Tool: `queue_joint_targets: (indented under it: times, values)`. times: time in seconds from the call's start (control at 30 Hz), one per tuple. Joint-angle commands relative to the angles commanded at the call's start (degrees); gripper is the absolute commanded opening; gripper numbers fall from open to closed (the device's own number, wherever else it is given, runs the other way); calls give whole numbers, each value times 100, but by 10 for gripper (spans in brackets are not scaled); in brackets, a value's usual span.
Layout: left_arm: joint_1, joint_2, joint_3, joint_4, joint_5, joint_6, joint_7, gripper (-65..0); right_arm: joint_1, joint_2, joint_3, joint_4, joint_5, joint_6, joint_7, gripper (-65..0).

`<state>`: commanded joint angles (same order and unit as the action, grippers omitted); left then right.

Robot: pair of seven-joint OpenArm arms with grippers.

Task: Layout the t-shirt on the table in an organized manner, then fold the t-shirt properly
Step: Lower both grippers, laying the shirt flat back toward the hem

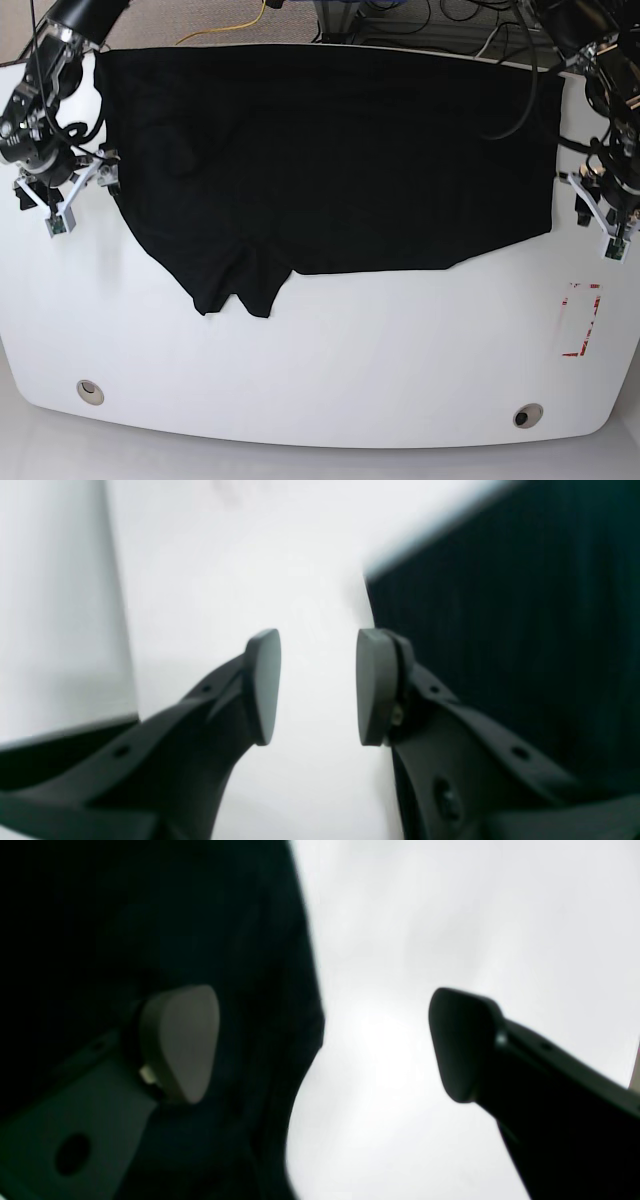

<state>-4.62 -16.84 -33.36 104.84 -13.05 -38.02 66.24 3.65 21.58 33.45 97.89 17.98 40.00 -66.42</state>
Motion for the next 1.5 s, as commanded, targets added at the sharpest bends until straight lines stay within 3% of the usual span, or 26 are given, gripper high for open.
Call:
queue_joint_targets:
  times: [0.27,0.5,0.7,0.93,1.5]
  values:
    - [-835,0,18,-1143,0,387,-114,-418,1266,-220,-598,-1380,-941,0,782,0]
    - [-1169,-26,26,-2303,0,466,-870,-418,1934,-229,-985,-2681,-1011,0,1371,0]
    - [-1284,-79,62,-3165,0,695,-1459,-418,2303,-220,-1090,-3578,-1002,0,1811,0]
    - [-1275,-202,440,-3771,-9,747,-2004,-418,2312,-273,-1099,-3622,-1002,0,1820,0]
    - [-1635,-53,448,-5020,-44,721,-2251,-418,2057,-334,-1090,-3305,-993,0,1802,0]
